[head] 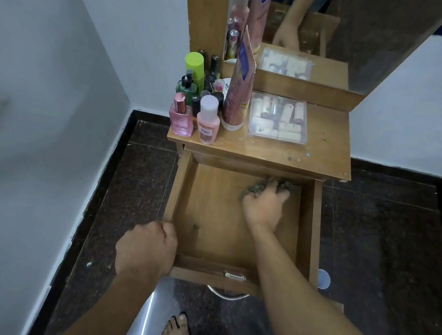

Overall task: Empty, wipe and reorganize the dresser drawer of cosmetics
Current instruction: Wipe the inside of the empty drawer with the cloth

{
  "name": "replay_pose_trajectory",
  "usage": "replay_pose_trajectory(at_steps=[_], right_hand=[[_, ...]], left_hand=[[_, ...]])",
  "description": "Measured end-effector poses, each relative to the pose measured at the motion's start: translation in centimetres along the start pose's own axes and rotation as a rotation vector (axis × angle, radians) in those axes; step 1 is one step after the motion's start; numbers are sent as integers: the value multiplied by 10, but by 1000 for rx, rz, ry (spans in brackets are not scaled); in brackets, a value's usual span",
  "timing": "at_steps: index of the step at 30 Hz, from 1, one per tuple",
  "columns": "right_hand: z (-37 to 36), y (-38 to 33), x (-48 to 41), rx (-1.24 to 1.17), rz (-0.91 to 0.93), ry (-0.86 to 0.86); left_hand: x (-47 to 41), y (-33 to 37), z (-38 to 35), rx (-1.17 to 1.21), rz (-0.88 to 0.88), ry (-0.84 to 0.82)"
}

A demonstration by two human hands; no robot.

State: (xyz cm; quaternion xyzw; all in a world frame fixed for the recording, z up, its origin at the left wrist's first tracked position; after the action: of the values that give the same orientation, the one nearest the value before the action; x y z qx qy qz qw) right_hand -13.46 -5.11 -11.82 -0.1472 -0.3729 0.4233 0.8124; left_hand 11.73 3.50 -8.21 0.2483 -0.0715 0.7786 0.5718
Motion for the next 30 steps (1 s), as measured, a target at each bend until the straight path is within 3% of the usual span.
replay_pose_trajectory(at_steps=[4, 8, 11, 14, 17, 22, 24, 27, 30], right_hand=[[-18, -20, 1, 77, 72, -21], [-54, -42, 16, 346, 352, -162], [-74, -63, 23, 477, 532, -368], [-74, -65, 32, 534, 591, -681], [-38, -44, 49, 88, 411, -862], [47, 8, 74, -1187, 99, -814], [68, 16, 80, -1544, 57, -792], [98, 14, 86, -1777, 66, -761], [133, 4, 81, -1828, 183, -714]], left_hand=[[-1, -1, 0, 19, 18, -5], [-2, -1, 0, 4, 15, -23], [-1, 0, 0, 4, 15, -49], [0, 0, 1, 22, 32, -63], [1, -1, 2, 41, 45, -63], [2, 2, 1, 30, 29, -89], [3, 3, 1, 12, 45, -91], [0, -2, -1, 43, 91, -109], [-3, -4, -2, 44, 120, -133]])
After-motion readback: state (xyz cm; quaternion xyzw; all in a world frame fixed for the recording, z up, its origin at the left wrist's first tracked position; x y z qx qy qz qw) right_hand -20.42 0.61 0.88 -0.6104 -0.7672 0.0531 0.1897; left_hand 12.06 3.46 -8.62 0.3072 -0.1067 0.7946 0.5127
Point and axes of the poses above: each hand's wrist, its own x-axis away from the middle knuckle, its own z-axis out of the back of the hand, y = z × x, the point moved 7 cm from there along -x, towards the middle knuckle, and after that the axes turned 11 degrees about -y, right-handed, at the moved point
